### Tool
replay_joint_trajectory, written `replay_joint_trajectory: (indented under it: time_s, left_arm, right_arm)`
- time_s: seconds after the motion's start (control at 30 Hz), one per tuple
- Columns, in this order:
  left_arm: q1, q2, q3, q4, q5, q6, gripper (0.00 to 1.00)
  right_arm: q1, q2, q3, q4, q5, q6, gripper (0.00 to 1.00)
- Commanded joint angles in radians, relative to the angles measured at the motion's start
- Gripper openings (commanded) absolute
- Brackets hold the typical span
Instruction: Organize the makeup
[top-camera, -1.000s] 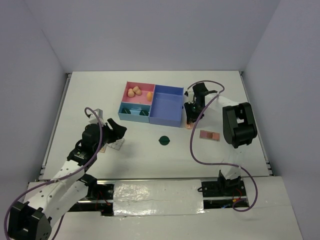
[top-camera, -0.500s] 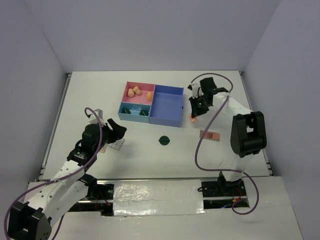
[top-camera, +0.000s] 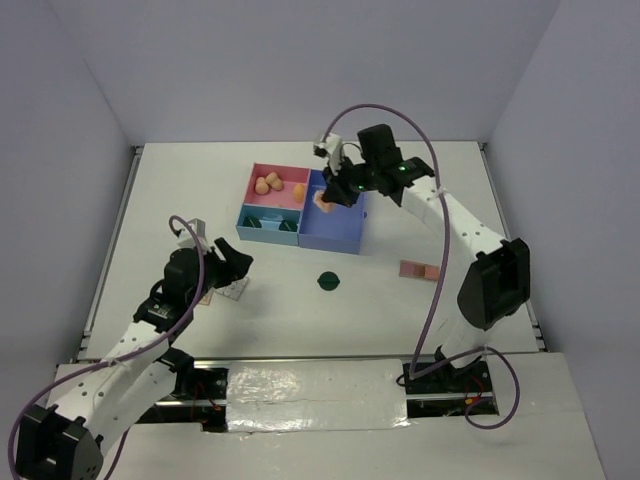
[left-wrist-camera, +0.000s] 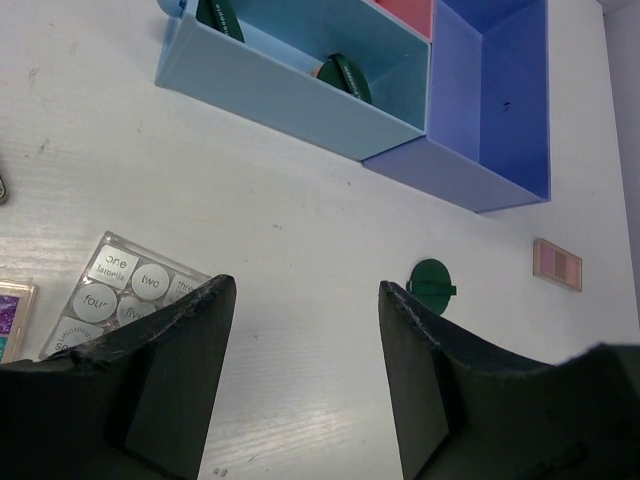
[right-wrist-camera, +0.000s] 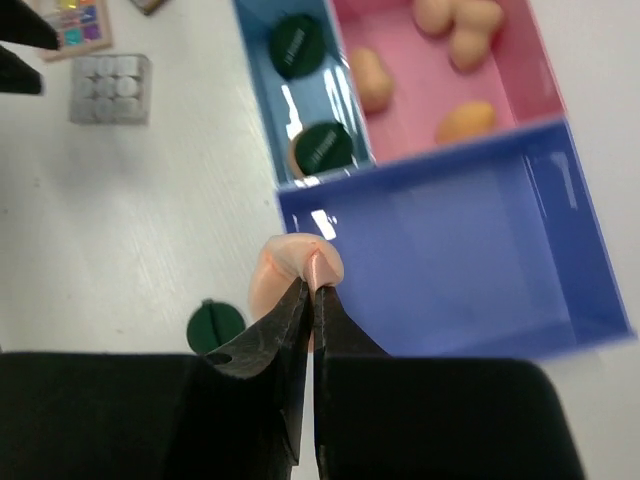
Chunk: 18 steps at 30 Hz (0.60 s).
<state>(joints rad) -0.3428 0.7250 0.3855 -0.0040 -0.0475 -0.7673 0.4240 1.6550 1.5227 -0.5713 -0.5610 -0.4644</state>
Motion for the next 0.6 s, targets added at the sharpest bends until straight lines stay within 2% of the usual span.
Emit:
replay_joint_trajectory:
  time_s: [0.0,0.23,0.43,0.57]
  left_arm:
    - [0.005,-0.029,-0.007,0.007,-0.012,-0.023,0.71]
    - [0.005,-0.073,-0.017,-0.047,-0.026,-0.032,0.71]
    - [0.005,-0.084,-0.031,-0.05,-0.017,-0.043,0.71]
    - [0.005,-0.079,-0.036,-0.041,-0.011,-0.043,0.71]
  right_arm:
    - [0.076,0.082,0.12,0.099,0.009,-0.03,0.07]
    - [0.162,0.357,0.392,0.013,0.093,0.058,0.08]
    - [0.206,0.454,0.436,0.025,0.138,0.092,0.11]
    - [0.214,0.496,0.433,0.028,0.156,0.087,0.17]
